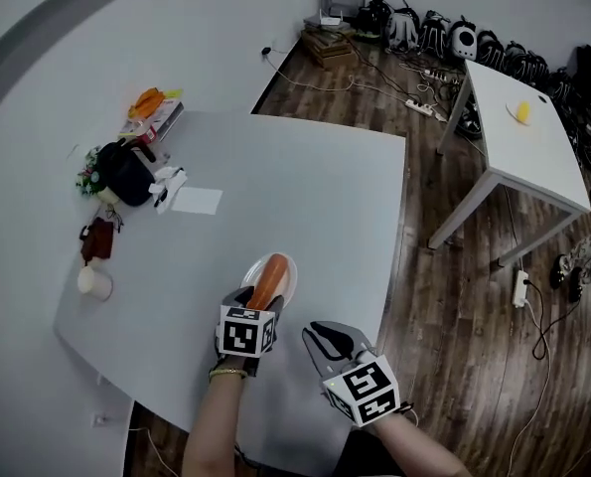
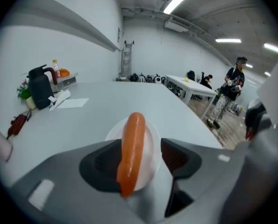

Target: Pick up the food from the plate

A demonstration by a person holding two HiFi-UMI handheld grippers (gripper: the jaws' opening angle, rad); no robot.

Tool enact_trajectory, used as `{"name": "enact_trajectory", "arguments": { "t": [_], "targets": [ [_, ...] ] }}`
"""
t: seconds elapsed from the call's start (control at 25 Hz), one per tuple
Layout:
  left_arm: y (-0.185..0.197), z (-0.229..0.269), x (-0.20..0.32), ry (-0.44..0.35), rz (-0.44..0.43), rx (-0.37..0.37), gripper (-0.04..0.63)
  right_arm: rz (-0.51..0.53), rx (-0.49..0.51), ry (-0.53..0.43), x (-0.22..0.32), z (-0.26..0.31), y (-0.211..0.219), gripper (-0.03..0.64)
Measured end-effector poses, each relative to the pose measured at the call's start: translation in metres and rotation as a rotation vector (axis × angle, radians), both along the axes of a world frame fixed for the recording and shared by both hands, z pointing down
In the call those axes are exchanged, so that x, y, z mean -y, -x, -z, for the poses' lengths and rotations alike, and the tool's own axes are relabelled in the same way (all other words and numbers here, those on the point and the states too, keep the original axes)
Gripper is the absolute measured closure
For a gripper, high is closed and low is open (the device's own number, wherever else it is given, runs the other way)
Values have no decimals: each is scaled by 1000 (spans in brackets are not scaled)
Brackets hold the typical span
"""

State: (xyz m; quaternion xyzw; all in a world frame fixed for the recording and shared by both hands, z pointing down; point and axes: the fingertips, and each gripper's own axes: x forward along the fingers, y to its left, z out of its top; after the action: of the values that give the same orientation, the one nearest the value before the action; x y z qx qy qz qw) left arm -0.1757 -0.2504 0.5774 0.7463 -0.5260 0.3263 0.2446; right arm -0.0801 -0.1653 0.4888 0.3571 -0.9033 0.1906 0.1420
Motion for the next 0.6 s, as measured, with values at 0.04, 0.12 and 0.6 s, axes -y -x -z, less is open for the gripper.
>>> {"name": "enact_trajectory", "arguments": {
  "t": [0.04,0.12,0.6],
  "targets": [
    [2,-8,8,32,-18,18,323,-9,5,12,3,-4,0,563],
    [3,-18,24,69,-56,56,311,-31,9,28,11,-11,-1,563],
    [-3,-47,42,171,-134,86,379,-86,-20,38,33,-21,3,563]
  ]
}}
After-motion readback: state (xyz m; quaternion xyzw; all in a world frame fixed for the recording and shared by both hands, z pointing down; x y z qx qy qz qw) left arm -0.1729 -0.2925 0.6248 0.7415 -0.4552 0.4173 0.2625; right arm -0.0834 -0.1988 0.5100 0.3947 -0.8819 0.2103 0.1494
